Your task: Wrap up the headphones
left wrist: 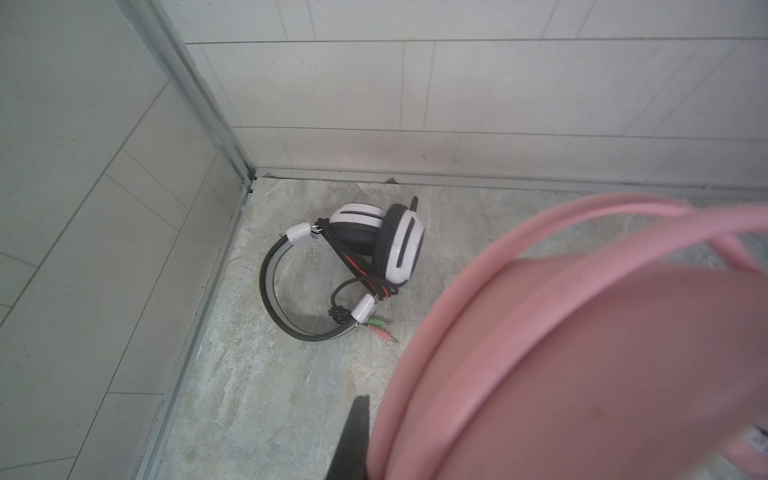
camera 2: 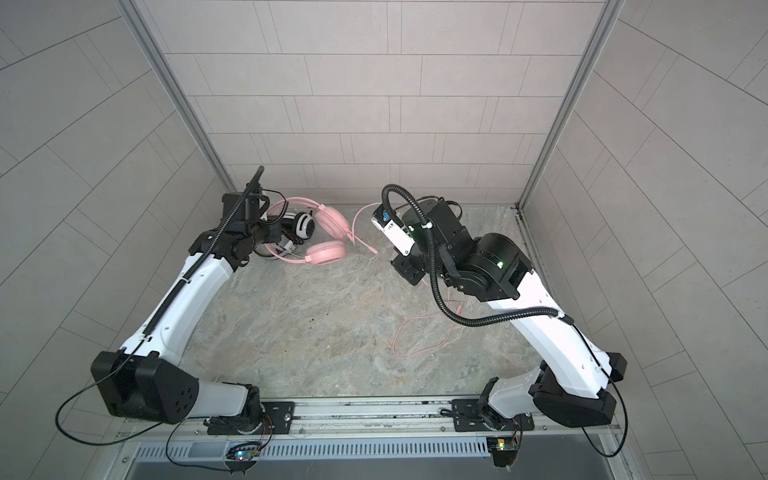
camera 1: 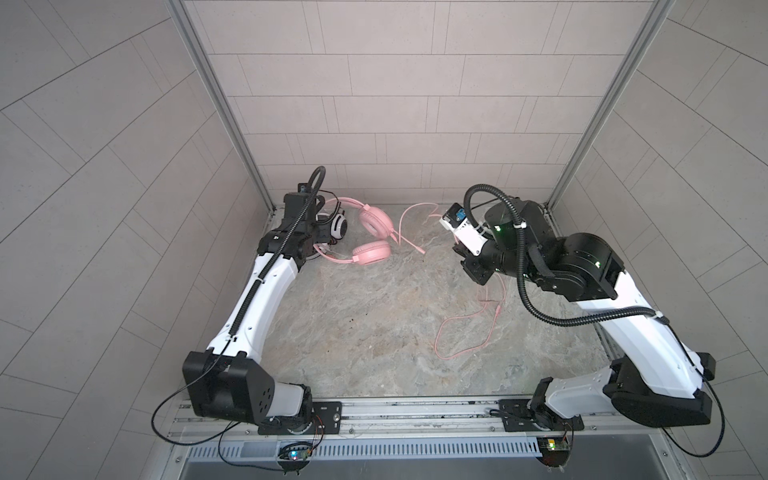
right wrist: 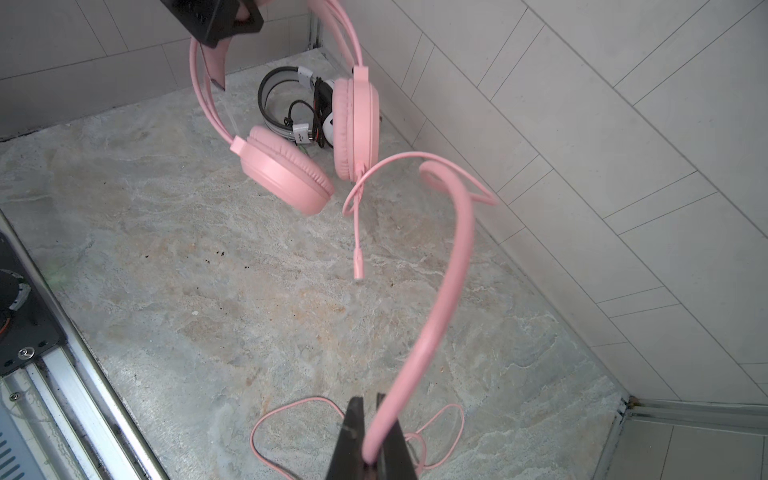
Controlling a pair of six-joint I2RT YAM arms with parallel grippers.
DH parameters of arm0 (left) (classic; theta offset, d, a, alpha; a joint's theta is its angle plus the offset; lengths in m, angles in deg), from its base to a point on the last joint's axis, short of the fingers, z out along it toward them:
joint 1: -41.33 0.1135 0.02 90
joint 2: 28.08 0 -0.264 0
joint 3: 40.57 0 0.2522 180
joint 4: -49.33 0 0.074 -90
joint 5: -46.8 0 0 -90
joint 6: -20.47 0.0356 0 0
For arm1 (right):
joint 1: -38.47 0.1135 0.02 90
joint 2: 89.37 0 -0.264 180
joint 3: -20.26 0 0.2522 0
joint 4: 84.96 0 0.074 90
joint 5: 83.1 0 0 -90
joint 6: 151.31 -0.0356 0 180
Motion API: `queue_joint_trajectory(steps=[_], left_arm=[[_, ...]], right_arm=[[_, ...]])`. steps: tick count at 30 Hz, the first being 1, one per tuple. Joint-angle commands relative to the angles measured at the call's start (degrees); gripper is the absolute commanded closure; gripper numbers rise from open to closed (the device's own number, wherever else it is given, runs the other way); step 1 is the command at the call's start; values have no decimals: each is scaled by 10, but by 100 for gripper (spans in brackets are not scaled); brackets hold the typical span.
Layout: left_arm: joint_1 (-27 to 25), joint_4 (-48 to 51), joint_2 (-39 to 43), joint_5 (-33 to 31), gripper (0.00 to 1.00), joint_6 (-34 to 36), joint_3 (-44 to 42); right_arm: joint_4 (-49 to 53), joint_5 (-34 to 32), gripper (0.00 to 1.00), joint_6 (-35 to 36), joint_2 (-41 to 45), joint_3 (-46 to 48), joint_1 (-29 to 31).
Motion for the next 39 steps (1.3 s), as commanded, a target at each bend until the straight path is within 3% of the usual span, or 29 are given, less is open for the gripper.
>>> queue_joint_trajectory(steps=[1,8,12,15,27,33,39], left_arm=[[-7,-9,9,105,100,30,5],[-13,12,-11,296,100,45,15],[-31,17,-19,351,100,54,14],[-40,18,-18,388,100,60,10],[-41,-21,13,437,100,24,3],[-38,-81,31,458,100,-26,-8],[-37,-177,47,502,100,-114,-16]], right_arm=[[-10,-13,100,31,-3,-25,2],[-84,-1,100,62,-13,-35,-7],[-110,26,100,61,-31,-42,-36],[-141,85,100,42,-36,-27,-80],[-231,218,100,-51,-17,132,-256],[-280,235,100,-75,1,250,-276],[-358,300,100,-121,-3,353,-291]])
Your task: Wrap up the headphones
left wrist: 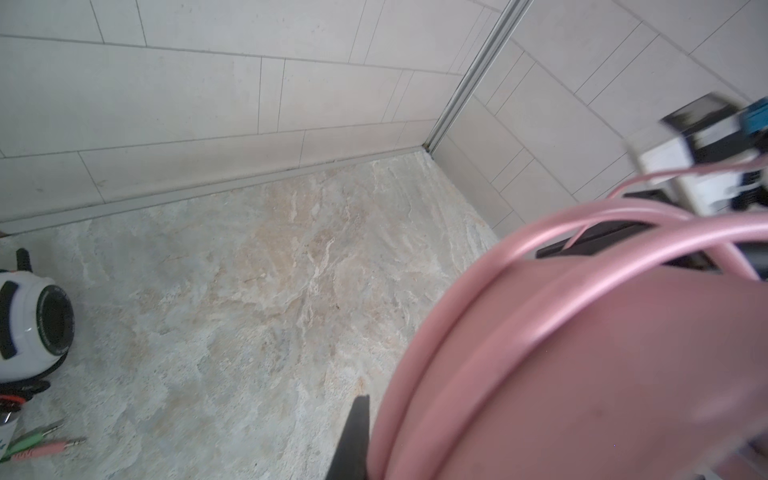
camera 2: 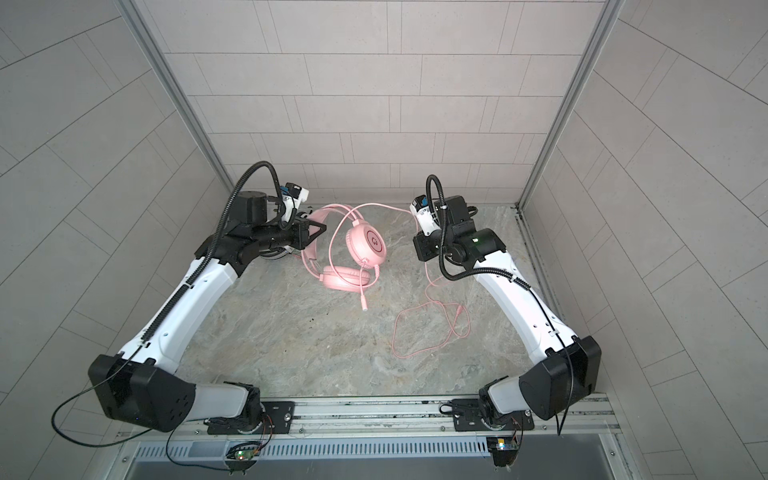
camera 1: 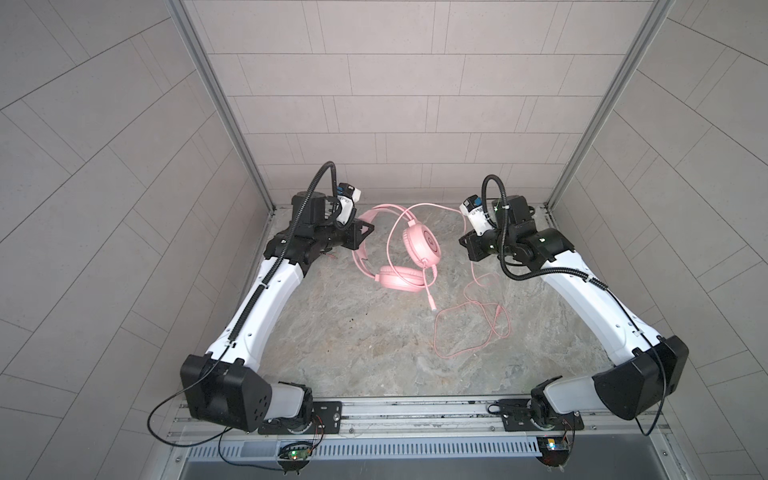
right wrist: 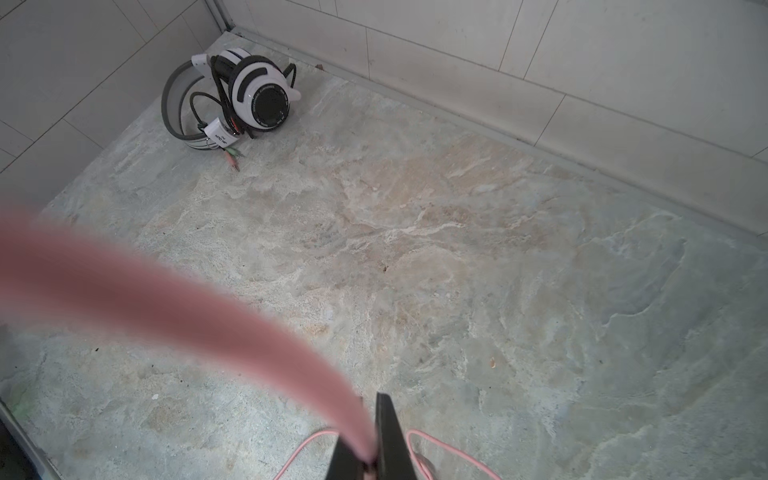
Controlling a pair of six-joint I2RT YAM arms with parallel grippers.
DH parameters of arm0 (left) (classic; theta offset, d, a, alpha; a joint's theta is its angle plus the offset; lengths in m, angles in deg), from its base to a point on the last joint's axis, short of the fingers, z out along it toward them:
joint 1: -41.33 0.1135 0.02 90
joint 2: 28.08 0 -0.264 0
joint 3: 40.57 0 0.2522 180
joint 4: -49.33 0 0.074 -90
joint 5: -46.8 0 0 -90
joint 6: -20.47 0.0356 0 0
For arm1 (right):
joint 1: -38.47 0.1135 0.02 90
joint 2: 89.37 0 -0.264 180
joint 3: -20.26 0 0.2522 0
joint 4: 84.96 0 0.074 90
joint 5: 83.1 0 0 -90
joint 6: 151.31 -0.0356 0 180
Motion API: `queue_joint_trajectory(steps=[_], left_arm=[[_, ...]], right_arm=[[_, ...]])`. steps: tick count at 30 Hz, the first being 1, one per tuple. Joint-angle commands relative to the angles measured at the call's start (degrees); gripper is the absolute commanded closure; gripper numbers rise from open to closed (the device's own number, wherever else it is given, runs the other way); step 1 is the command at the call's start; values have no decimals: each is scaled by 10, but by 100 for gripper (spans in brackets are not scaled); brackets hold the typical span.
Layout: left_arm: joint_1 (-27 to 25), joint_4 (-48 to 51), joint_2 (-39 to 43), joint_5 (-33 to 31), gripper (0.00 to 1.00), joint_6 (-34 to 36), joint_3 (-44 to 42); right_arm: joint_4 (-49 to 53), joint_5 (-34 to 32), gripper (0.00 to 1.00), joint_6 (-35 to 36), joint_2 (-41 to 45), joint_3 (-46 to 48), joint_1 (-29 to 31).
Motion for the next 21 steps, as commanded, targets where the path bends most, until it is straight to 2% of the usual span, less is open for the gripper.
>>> queue_joint_trajectory(steps=[1,6,11,17,21], left_arm=[[4,-110,30,59,100,-98,-2],[4,-185,44,57,100,-164,-6],[4,-218,58,31,100,-184,-10],[4,-295,53,42,100,-255,-18],[4,-301,52,40,100,-266,-13]], right_arm=[[-76,55,100,-43,14,41,-4],[-157,92,100,-89,5,101,-4],[-217,146,100,-128,-30,121,-1],[-275,158,100,-158,-72,142,6],[-288,149,100,-156,-95,157,10]])
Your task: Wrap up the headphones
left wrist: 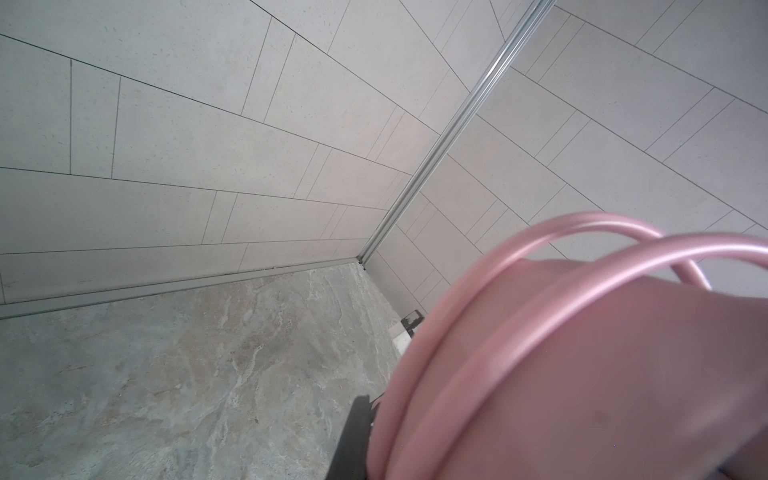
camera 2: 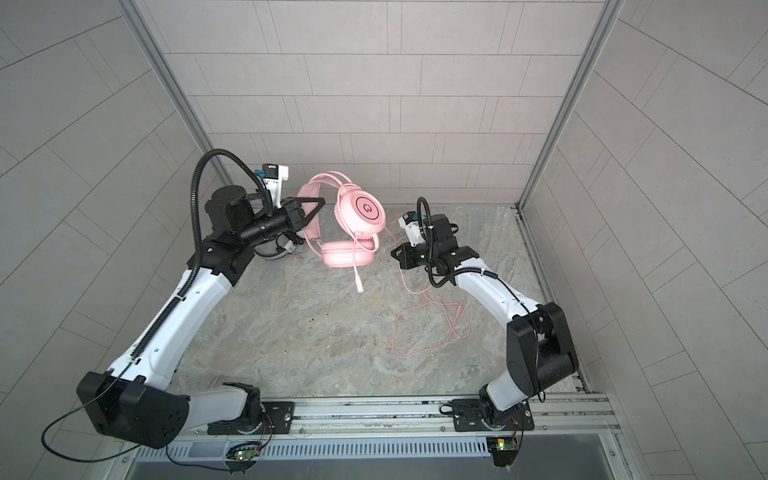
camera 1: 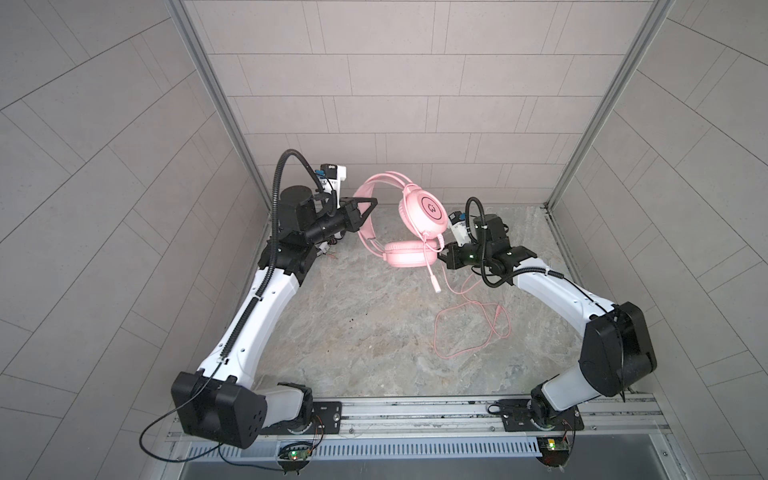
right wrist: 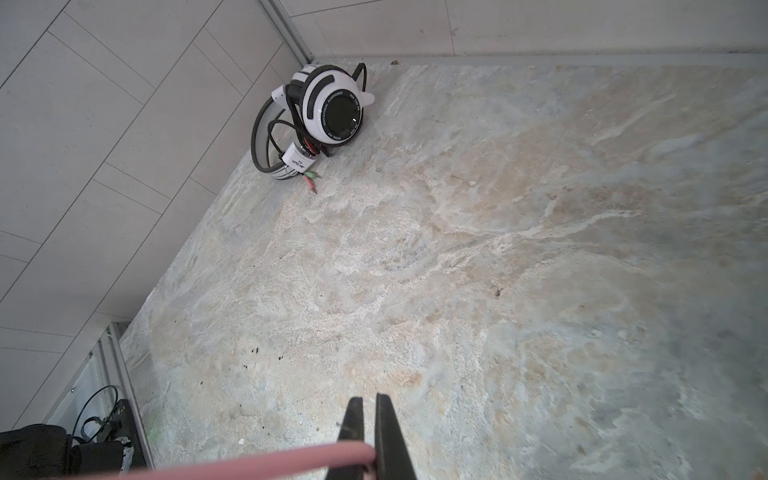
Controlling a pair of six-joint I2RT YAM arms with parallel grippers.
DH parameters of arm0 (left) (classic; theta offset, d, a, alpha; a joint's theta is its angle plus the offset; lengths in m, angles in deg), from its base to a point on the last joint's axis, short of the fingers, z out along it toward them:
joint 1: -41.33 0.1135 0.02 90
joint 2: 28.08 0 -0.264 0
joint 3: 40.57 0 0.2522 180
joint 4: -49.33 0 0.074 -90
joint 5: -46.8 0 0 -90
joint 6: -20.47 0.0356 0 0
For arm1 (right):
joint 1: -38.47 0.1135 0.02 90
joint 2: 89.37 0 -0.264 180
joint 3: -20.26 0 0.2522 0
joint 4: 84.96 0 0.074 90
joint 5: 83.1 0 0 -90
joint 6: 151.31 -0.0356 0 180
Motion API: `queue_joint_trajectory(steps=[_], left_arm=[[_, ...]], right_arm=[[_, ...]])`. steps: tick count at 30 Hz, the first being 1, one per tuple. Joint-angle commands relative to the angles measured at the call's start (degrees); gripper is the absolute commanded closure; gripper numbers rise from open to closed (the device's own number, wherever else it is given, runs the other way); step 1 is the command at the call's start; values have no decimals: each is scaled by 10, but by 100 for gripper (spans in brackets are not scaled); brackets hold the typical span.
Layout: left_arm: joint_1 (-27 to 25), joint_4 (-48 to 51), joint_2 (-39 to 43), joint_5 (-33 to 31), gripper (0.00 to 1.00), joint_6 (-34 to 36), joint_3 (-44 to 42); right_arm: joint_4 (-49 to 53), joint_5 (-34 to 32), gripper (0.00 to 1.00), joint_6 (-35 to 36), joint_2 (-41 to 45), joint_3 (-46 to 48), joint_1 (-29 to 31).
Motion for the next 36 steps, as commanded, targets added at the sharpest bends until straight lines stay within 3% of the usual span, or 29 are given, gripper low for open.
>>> queue_joint_trajectory(steps=[1,7,17,25,36], left_arm=[[3,-85,18,11,100,-57,10],[3,-93,14,8,100,-68,22],[3,-131,5,4,100,-92,27],[3,-115,5,-27,100,-105,53],[5,-43,-4,-113,100,-93,98]], right_arm=[[-13,-3,100,-13,-19,14,1],[-34,-5,99,-18,-26,31,6],[-61,-16,75,-38,-66,14,72],[-176,19,73,-106,-116,40,87],[-223,12,74,-124,-150,110,120]])
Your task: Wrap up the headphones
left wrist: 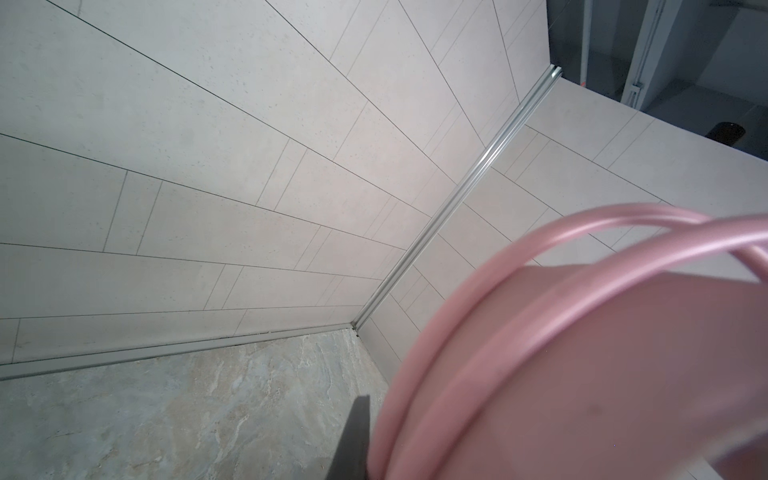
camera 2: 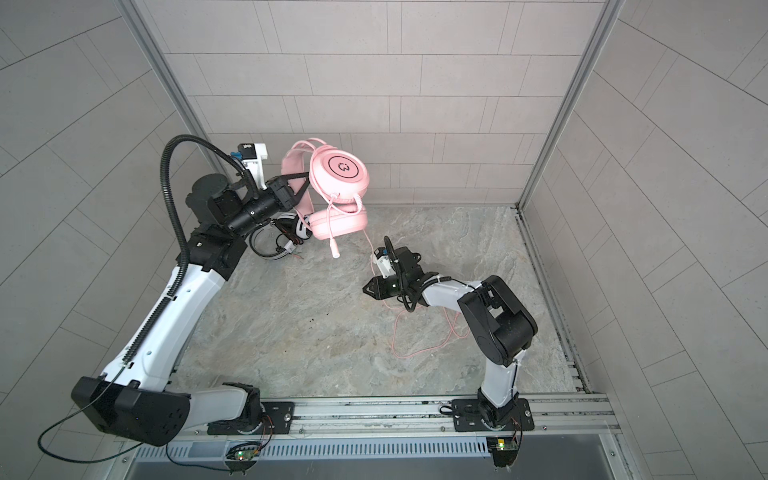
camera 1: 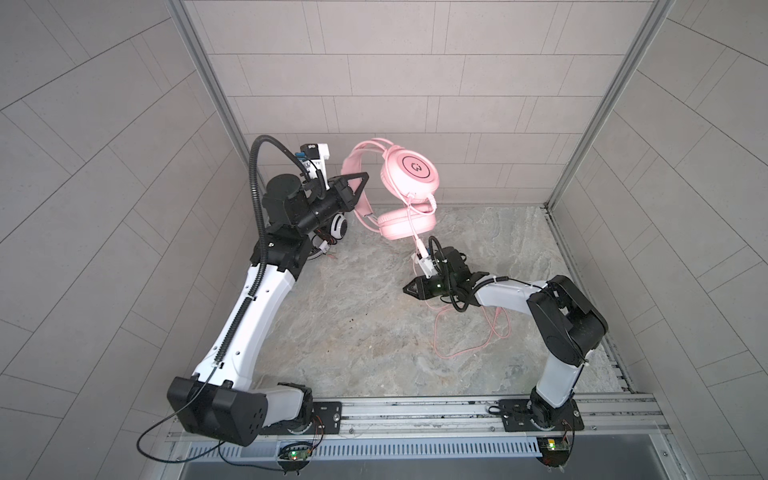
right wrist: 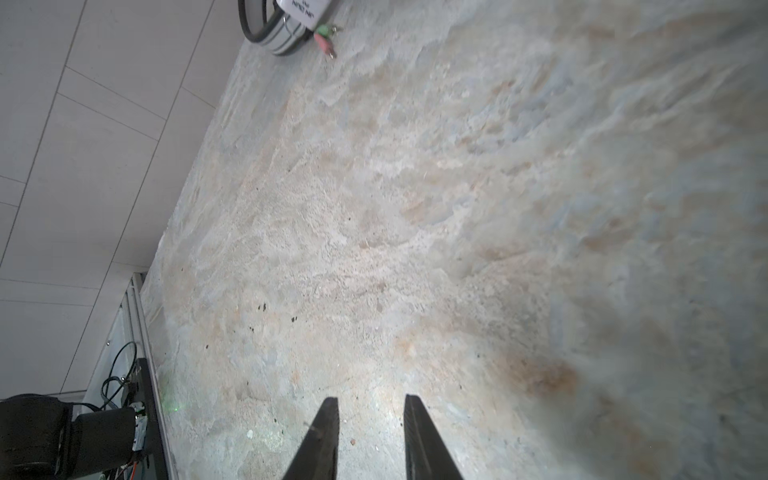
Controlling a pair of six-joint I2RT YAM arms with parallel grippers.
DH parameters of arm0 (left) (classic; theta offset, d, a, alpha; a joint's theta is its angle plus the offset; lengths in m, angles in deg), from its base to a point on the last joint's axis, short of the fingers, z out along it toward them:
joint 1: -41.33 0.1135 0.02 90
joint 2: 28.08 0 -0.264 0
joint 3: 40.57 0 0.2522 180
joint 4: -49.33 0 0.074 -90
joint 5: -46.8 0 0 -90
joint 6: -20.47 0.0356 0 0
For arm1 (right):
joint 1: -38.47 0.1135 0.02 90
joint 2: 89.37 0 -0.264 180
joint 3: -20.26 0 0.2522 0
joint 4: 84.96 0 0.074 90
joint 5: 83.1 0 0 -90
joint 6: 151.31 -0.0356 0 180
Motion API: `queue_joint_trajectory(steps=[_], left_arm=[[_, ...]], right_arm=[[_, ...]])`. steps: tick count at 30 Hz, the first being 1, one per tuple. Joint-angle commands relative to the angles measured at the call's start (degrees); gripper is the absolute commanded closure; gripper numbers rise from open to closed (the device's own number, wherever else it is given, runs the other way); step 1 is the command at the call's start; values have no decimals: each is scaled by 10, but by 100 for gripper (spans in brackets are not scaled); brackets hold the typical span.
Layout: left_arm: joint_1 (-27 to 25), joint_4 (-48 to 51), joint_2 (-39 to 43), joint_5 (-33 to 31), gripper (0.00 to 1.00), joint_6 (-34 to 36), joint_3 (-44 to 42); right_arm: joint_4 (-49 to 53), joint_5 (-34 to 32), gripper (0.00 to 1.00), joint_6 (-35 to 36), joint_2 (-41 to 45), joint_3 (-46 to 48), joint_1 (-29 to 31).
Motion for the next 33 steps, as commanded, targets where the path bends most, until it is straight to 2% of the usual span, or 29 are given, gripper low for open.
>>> queue_joint_trajectory(steps=[1,8,14,18,21,26,33], left_arm=[[3,-5,2,-38,100,-21,30],[4,65,4,-201,100,-40,38],[4,85,6,-291,100,-69,25],[4,107,2,-362,100,-66,16],[4,104,-2,-422,100,-59,3],[6,64,-25,-512,100,-6,-22],[13,19,-86,-581,100,54,-21]], right_arm=[[-32,2,77,-11,-5,16,4],[-40,-27,91,-19,1,62,33],[2,-68,99,-3,14,75,96],[57,-99,100,14,41,61,148],[153,-117,100,46,61,22,184],[253,-178,100,78,101,-17,248],[336,-236,100,91,165,-51,303]])
